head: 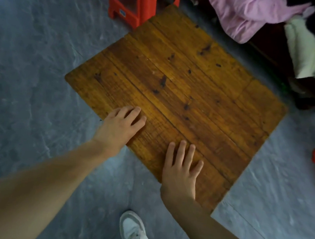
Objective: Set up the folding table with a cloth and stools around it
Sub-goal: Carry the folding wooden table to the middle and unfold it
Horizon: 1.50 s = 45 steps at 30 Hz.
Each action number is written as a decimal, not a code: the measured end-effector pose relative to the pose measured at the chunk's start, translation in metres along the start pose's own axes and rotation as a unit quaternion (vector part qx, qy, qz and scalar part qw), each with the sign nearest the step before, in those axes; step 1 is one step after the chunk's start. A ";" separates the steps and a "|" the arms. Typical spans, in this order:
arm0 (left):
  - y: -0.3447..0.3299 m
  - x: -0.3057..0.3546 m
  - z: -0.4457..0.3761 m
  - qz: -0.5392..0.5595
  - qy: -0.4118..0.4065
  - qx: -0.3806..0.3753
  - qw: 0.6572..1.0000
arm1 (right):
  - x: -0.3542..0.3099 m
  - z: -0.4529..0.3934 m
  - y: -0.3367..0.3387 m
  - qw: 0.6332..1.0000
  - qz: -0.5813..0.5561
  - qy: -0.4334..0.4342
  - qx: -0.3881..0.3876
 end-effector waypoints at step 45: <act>0.057 0.198 0.347 -0.008 0.033 -0.002 0.999 | 0.059 0.361 -0.070 0.995 -0.037 0.083 -0.048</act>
Point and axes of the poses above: each hand's wrist, its own z-axis away from the middle knuckle, its own y-axis out of the back of the hand, x = y × z, the point moved 9 cm from there along -z, towards the middle knuckle, and after that the axes turned 14 degrees about y, right-handed, at the moved point
